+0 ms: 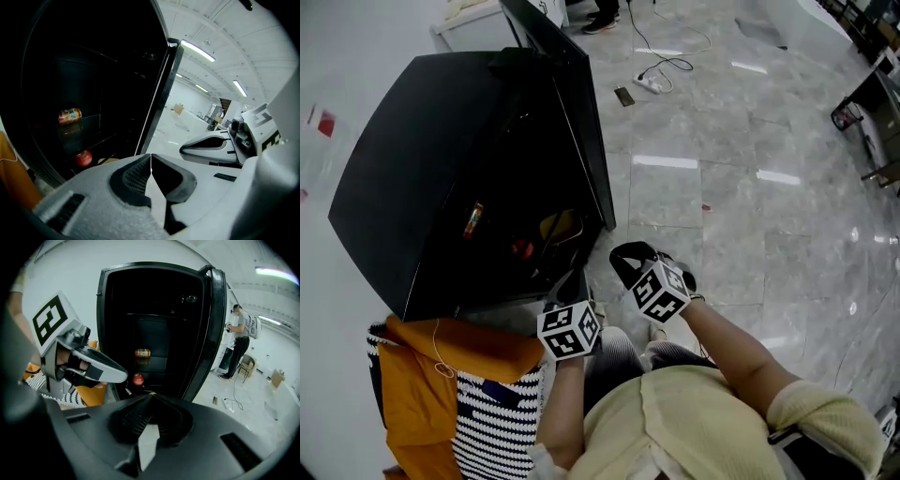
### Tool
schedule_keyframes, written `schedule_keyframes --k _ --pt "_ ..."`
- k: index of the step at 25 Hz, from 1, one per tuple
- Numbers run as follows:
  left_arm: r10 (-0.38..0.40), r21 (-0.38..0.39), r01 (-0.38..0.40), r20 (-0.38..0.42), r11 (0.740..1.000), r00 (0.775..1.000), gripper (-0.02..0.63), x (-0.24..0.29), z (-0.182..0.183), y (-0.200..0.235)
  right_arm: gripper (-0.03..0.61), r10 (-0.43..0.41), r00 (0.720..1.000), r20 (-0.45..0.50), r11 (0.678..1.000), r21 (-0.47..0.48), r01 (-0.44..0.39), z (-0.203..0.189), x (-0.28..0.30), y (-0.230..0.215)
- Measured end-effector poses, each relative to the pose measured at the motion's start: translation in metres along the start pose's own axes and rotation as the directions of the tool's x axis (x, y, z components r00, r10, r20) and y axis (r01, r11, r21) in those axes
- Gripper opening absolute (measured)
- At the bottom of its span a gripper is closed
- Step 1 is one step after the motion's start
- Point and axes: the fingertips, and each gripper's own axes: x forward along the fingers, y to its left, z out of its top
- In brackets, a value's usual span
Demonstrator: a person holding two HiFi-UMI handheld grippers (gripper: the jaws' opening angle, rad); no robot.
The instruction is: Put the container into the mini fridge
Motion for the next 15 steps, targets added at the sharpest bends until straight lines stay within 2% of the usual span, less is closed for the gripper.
schedule_keyframes --k 9,15 --pt "0.003 0.046 -0.005 0.043 0.999 0.999 0.025 -0.025 0.015 -0.012 0.031 -0.024 0.999 0.029 0.999 -0.042 0.026 0.016 -0.028 -0.002" --pt "0.032 0.040 -0.035 0.078 0.999 0.996 0.025 -0.042 0.019 -0.010 0.031 -0.015 0.997 0.081 1.000 -0.008 0.015 0.028 -0.046 0.003"
